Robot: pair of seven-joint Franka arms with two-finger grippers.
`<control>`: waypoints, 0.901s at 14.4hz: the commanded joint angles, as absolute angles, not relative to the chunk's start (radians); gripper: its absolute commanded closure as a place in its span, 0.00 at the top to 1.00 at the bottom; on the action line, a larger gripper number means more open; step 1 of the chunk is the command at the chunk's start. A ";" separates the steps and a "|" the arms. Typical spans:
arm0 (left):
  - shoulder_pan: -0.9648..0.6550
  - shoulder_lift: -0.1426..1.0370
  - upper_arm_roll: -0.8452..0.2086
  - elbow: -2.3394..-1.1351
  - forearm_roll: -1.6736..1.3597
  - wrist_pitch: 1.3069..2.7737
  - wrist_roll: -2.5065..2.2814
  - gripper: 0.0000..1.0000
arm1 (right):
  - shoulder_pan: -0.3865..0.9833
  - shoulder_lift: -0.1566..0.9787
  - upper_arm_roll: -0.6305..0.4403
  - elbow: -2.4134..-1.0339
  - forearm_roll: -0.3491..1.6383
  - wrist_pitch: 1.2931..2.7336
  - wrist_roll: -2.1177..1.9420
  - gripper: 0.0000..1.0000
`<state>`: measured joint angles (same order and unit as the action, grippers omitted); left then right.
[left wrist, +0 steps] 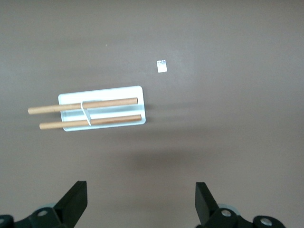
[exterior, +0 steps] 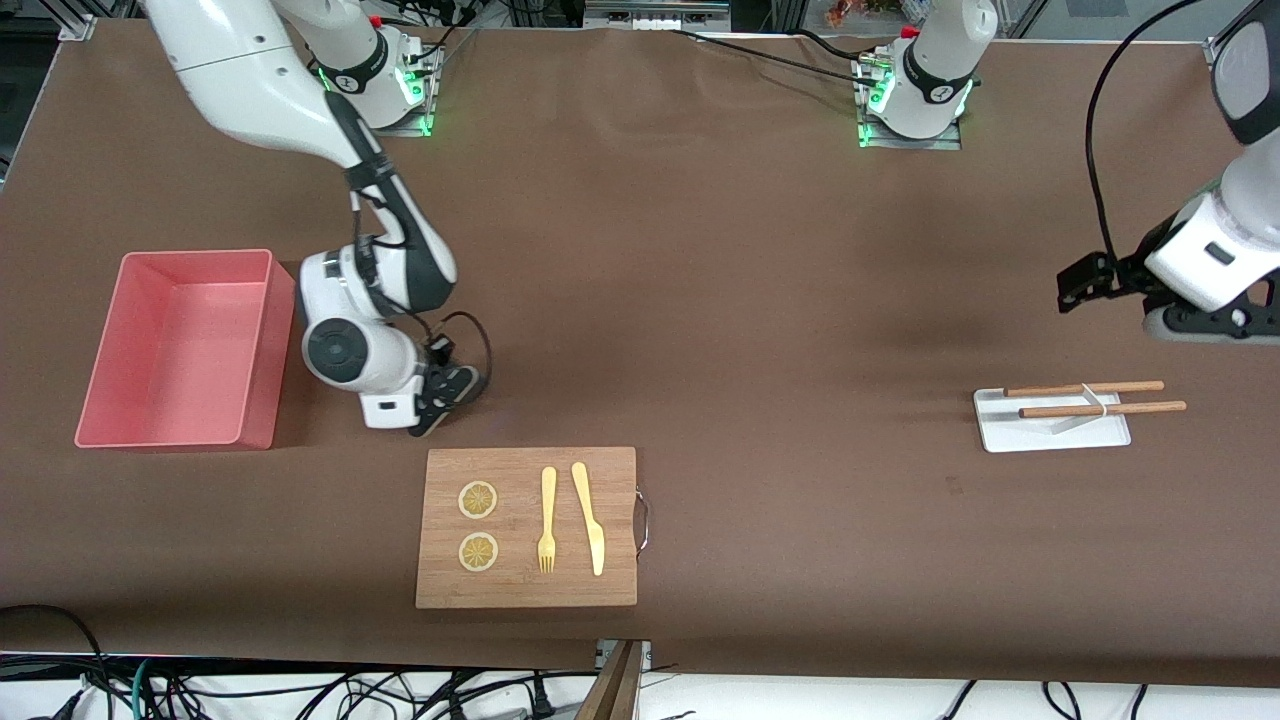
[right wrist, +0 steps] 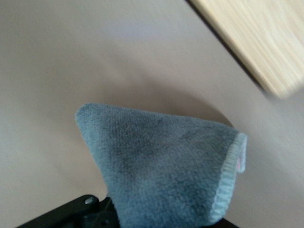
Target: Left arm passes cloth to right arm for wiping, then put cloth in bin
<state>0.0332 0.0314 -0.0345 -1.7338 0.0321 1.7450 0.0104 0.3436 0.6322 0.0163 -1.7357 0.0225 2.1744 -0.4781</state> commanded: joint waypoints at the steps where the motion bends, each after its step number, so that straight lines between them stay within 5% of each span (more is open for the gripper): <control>1: 0.055 -0.011 -0.081 -1.790 0.020 1.776 0.031 1.00 | 0.460 0.702 0.006 -1.634 0.066 2.161 -0.295 0.00; 6: 0.045 0.005 -0.094 -1.761 0.023 1.775 0.025 1.00 | 0.598 0.759 0.005 -1.528 0.147 2.151 -0.075 0.00; 13: 0.043 0.003 -0.107 -1.753 0.023 1.750 0.025 1.00 | 0.520 0.732 0.006 -1.575 0.167 2.117 -0.202 0.00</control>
<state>0.0407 0.0043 -0.0943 -1.7635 0.0281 1.7632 0.0145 0.5782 0.7436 -0.0006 -1.5390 0.1517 2.1283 -0.1122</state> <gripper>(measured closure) 0.000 0.952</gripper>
